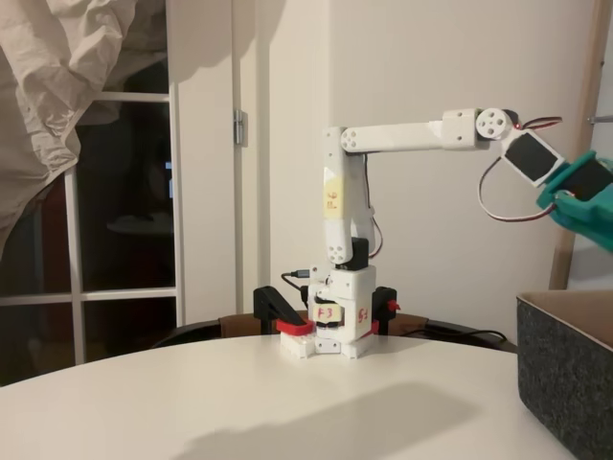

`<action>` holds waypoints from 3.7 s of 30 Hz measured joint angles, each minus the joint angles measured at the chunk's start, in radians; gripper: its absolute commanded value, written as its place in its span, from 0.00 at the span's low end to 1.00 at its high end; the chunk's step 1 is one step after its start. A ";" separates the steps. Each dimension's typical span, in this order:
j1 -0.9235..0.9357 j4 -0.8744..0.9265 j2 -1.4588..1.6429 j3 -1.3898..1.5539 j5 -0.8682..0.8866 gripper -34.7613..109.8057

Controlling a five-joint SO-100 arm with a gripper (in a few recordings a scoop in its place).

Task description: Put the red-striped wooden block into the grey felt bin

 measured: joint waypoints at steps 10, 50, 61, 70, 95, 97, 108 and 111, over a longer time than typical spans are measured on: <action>-0.006 0.339 0.258 -0.006 0.031 0.50; 1.545 0.495 1.063 0.871 0.770 0.24; 1.654 0.325 1.511 1.362 0.842 0.24; 1.658 0.293 1.617 1.502 0.913 0.24; 1.605 0.290 1.620 1.503 0.925 0.25; 1.605 0.290 1.620 1.503 0.925 0.24; 1.605 0.290 1.620 1.503 0.925 0.24; 1.605 0.290 1.620 1.503 0.925 0.24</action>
